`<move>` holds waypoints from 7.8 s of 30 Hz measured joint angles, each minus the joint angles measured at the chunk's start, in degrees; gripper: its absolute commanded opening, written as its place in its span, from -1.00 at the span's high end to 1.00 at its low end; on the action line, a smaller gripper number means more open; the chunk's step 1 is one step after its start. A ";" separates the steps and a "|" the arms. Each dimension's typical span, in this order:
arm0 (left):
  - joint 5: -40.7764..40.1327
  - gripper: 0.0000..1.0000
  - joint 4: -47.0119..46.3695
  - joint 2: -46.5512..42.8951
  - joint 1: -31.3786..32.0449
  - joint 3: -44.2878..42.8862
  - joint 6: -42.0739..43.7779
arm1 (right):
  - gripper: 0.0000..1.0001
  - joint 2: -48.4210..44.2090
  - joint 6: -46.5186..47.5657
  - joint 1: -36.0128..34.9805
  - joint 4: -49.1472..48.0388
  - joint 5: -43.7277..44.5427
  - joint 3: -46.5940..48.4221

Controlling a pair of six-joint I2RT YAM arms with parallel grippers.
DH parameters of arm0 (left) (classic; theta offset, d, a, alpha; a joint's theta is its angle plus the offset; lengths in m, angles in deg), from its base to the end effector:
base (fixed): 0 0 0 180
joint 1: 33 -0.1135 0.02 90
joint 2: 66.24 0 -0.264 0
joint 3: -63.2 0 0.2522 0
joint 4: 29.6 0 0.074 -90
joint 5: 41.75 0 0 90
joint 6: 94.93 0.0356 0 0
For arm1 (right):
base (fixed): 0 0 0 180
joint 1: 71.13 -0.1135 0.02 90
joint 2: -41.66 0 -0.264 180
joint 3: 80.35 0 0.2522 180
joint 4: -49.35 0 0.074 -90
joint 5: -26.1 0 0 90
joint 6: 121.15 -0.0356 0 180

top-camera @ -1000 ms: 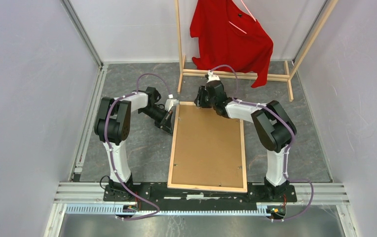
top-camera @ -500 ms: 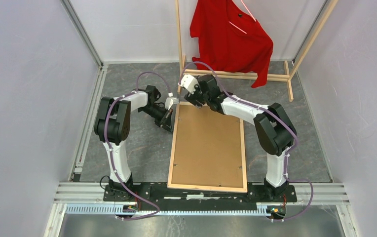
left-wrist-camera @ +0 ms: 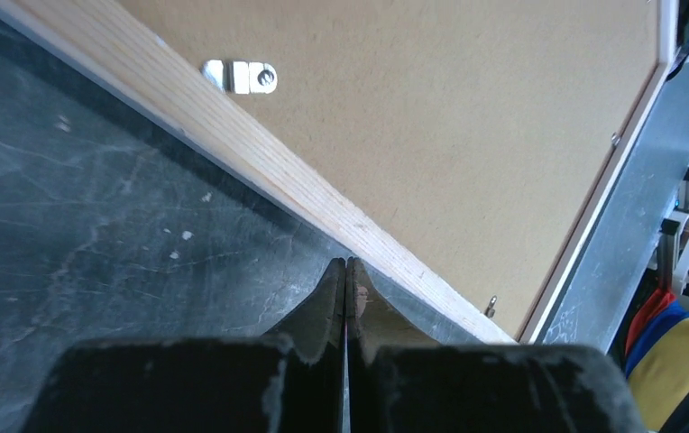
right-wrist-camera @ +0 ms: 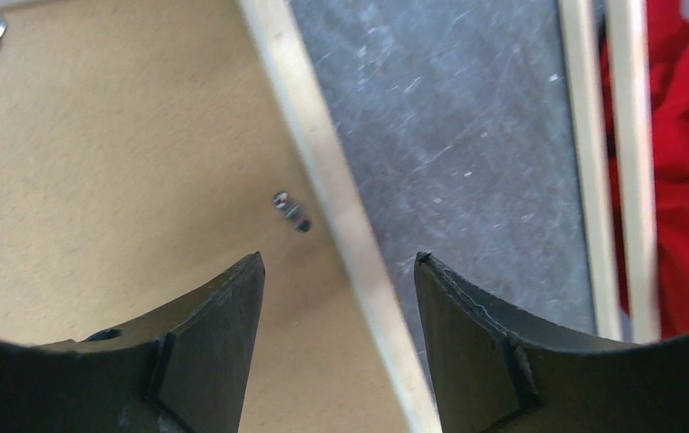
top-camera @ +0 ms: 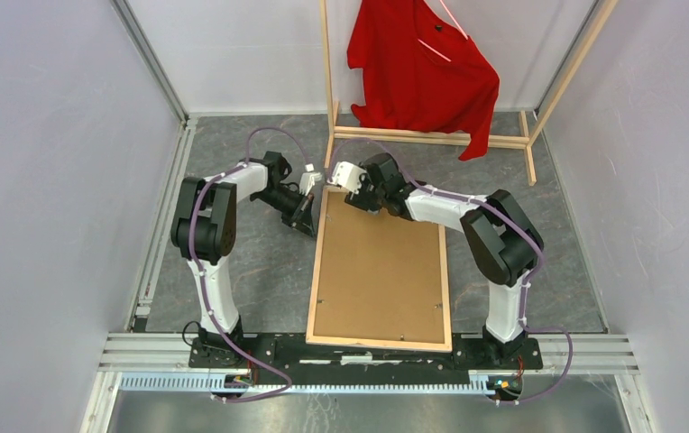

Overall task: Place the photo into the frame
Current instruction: Install the photo frame at the center of the board, then turn over the photo frame at the center of the board.

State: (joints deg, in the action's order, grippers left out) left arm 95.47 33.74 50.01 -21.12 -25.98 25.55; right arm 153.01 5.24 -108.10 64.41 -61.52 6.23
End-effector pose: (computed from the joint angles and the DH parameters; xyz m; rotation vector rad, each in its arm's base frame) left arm 0.3475 -0.0998 0.1373 0.9972 2.5855 -1.1969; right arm 0.3438 0.2570 0.1835 -1.3356 1.8300 -0.0417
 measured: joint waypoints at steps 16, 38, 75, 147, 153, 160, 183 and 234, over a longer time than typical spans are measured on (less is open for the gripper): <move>3.65 0.80 -3.50 0.59 0.33 -1.42 -5.01 | -0.41 -2.14 -2.29 -1.25 -8.00 -0.72 -7.50; 3.89 0.89 -6.14 0.57 0.72 -0.02 -8.15 | -0.40 0.50 -2.10 -1.53 -11.23 2.89 -7.23; 3.89 0.96 -6.91 0.04 0.72 0.66 -8.11 | -0.23 3.91 -6.56 1.27 -14.49 1.36 -4.68; -14.25 -1.00 0.17 -25.83 -30.36 2.69 -3.76 | -0.43 5.44 -68.85 -29.07 29.73 23.78 21.90; -15.93 -1.00 -1.27 -27.04 -32.33 6.75 -3.63 | -0.34 12.02 -73.18 -28.92 36.02 27.52 26.82; -17.55 -1.00 -3.08 -31.95 -32.26 10.01 -3.19 | -0.27 13.14 -77.48 -28.81 39.23 29.42 26.82; -21.07 -1.00 -4.85 -35.98 -32.26 11.96 -1.11 | 1.00 17.97 -83.62 -29.29 40.15 28.70 30.32; -10.54 -1.00 2.08 -41.33 -11.04 -1.20 -11.04 | 0.24 -15.52 -106.09 -15.34 6.34 -12.39 14.43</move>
State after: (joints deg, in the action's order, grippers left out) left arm 84.94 35.82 8.68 -32.16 -27.18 14.51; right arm 137.49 -100.86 -123.45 70.75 -73.92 20.65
